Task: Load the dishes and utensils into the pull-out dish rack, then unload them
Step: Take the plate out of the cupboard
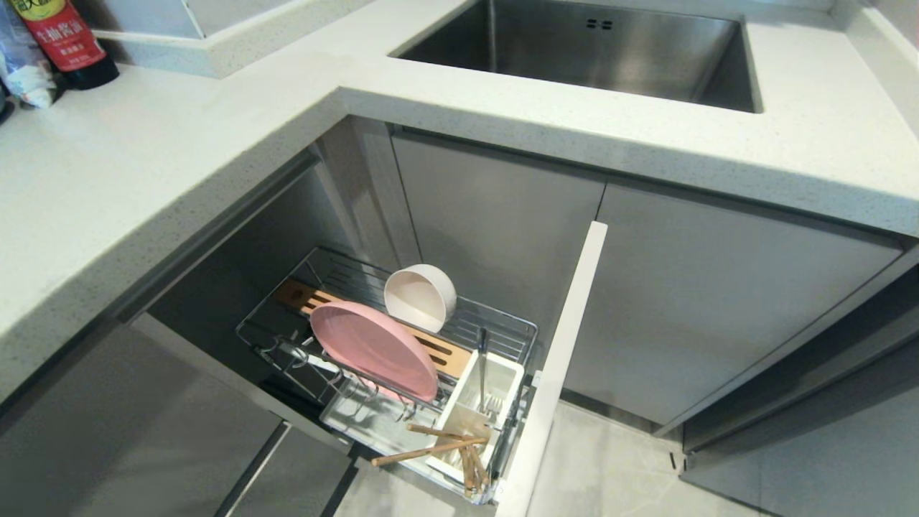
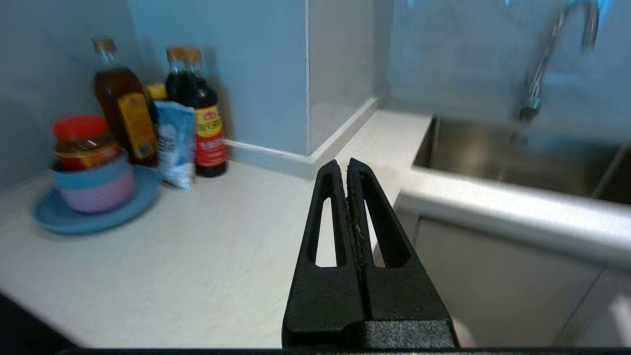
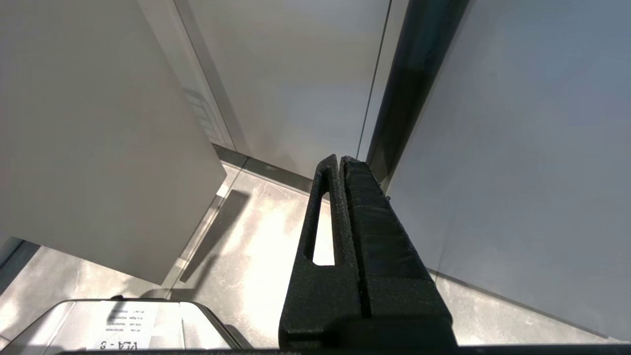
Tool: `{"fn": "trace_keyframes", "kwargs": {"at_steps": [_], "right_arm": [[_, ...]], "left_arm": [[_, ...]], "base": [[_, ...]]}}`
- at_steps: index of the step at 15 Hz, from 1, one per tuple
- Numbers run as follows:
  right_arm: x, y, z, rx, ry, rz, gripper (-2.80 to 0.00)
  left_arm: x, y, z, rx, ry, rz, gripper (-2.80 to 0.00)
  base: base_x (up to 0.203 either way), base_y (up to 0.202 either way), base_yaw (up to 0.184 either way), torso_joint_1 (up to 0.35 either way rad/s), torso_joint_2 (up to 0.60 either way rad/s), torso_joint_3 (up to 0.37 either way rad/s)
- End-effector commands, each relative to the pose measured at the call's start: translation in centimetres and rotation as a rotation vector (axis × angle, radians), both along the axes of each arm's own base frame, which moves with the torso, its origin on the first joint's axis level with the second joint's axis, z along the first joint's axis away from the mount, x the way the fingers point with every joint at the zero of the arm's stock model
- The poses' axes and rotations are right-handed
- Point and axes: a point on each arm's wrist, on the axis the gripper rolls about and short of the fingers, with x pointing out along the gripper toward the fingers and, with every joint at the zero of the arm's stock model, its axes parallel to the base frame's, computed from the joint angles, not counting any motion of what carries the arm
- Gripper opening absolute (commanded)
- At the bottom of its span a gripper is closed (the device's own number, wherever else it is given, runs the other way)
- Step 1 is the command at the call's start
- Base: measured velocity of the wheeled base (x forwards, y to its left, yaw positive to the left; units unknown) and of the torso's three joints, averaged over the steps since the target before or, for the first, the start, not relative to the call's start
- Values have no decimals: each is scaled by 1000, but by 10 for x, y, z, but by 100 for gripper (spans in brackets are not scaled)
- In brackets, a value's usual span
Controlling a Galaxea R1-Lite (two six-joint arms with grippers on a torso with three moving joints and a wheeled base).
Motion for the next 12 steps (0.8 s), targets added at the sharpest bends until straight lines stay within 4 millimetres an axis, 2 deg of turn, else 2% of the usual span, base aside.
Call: {"fn": "trace_keyframes", "kwargs": {"at_steps": [1, 3, 5, 9, 12], "right_arm": [[0, 0, 0, 0, -1, 1, -280], [0, 0, 0, 0, 0, 0, -280], [0, 0, 0, 0, -1, 0, -280], [0, 0, 0, 0, 0, 0, -280], [0, 0, 0, 0, 1, 0, -280]], "left_arm": [[53, 1, 23, -176, 77, -69, -280], [87, 3, 34, -319, 99, -145, -280], [111, 0, 35, -424, 149, -236, -280], [137, -20, 24, -514, 326, -385, -280], [158, -45, 9, -532, 455, -372, -280]], "base": [[0, 0, 0, 0, 0, 0], [0, 0, 0, 0, 0, 0], [0, 0, 0, 0, 0, 0], [0, 0, 0, 0, 0, 0], [0, 0, 0, 0, 0, 0]]}}
